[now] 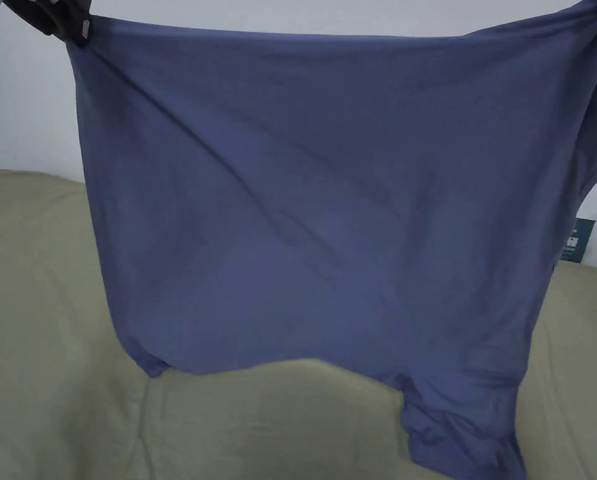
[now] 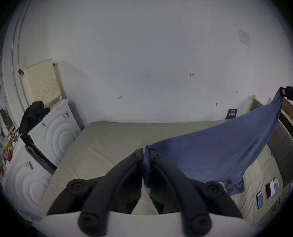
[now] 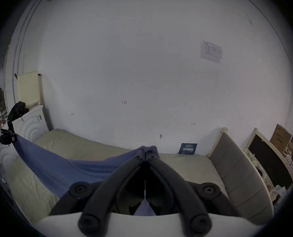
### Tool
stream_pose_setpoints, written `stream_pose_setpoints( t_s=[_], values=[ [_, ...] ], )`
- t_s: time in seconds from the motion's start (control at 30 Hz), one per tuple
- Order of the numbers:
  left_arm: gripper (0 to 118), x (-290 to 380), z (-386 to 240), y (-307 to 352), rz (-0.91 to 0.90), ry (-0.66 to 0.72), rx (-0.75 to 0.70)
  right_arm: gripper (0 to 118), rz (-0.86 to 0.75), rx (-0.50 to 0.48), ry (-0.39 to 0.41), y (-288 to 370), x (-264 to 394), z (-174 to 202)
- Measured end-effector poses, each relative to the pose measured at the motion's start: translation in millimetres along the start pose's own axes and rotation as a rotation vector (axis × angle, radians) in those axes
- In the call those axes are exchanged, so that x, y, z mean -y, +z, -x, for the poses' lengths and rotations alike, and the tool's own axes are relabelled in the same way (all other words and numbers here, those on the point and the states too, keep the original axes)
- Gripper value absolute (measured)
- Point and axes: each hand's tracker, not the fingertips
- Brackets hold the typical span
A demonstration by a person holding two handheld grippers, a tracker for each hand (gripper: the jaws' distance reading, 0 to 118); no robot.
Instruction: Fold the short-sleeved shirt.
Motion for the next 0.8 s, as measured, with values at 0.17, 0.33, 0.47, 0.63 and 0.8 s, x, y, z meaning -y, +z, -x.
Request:
stream_pose_setpoints(
  t_s=[0.17, 0.33, 0.47, 0.63, 0.8],
  values=[
    [8, 20.1, -4.6, -1.7, 0.031, -0.061, 0.001, 0, 0.084, -0.006, 0.079, 6.0, 23.0, 9.8],
    [8, 64.2, -11.3, 4.2, 0.057, -0.062, 0.082, 0, 0.118, -0.039, 0.069, 24.5, 67.0, 0.9],
    [8, 94.0, -9.6, 17.0, 0.063, -0.057, 0.12, 0, 0.148, -0.033, 0.071, 56.8, 98.6, -11.1],
    [8, 137.8, -8.0, 45.7, 0.094, -0.026, 0.189, 0, 0.177, -0.065, 0.023, 107.4, 140.0, -28.8],
    [8, 198.1, -13.1, 75.8, 0.129, -0.029, 0.223, 0, 0.232, -0.087, 0.008, 147.7, 202.3, -37.4]
  ],
)
